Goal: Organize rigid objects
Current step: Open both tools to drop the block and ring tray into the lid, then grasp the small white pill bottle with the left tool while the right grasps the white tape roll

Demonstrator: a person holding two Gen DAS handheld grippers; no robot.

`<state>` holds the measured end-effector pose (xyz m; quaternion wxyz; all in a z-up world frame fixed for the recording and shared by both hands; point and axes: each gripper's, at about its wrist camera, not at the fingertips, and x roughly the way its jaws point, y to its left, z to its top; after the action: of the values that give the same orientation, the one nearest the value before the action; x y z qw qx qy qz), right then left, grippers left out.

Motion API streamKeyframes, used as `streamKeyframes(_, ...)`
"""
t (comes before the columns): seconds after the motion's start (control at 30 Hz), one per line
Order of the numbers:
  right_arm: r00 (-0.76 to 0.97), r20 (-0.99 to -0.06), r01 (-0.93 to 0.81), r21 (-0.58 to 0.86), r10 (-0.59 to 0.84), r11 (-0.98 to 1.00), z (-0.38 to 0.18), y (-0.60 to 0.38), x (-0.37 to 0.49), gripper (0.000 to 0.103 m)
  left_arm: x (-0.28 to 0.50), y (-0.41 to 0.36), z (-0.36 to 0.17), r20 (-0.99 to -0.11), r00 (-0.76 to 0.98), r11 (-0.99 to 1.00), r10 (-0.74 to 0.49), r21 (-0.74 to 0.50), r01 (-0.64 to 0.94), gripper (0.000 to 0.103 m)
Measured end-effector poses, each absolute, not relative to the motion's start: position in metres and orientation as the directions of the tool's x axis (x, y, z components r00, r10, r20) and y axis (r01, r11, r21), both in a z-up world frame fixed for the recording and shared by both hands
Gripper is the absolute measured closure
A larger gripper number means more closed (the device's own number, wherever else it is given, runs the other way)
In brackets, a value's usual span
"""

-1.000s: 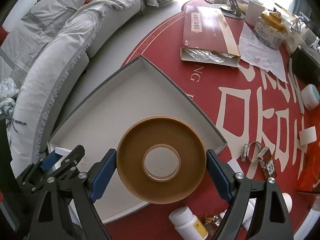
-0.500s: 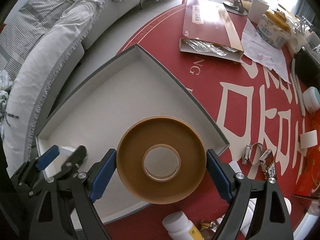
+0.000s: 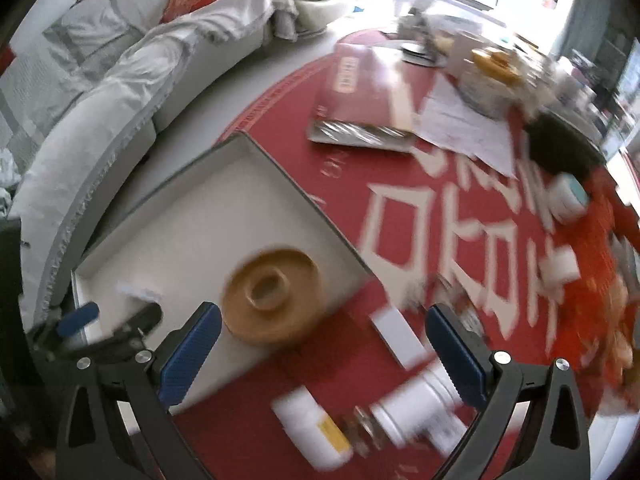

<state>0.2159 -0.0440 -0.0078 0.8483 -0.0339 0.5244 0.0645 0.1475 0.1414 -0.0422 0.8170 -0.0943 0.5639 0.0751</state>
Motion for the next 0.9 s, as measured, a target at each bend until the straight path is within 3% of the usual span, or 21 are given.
streamKeyframes(0.33, 0.35, -0.936, 0.157, 0.104, 0.043, 0.982, -0.044, -0.158, 0.136, 0.001, 0.098, 0.092, -0.036, -0.934, 0.357, 0.992, -0.024, -0.066, -0.105, 0.009)
streamKeyframes(0.5, 0.361, -0.932, 0.205, 0.066, -0.012, 0.977, -0.044, -0.176, 0.134, 0.001, 0.09, 0.052, -0.037, -0.937, 0.342, 0.996, -0.069, -0.081, -0.023, 0.009)
streamKeyframes(0.67, 0.379, -0.925, 0.249, 0.115, 0.013, 0.962, -0.043, -0.203, 0.117, 0.001, 0.105, 0.02, -0.045, -0.944, 0.311, 0.993, -0.11, -0.12, -0.013, 0.009)
streamKeyframes(0.9, 0.349, -0.937, 0.274, 0.131, 0.029, 0.953, -0.051, -0.221, 0.092, 0.001, 0.116, 0.01, -0.069, -0.96, 0.249, 0.98, -0.13, -0.162, -0.114, 0.009)
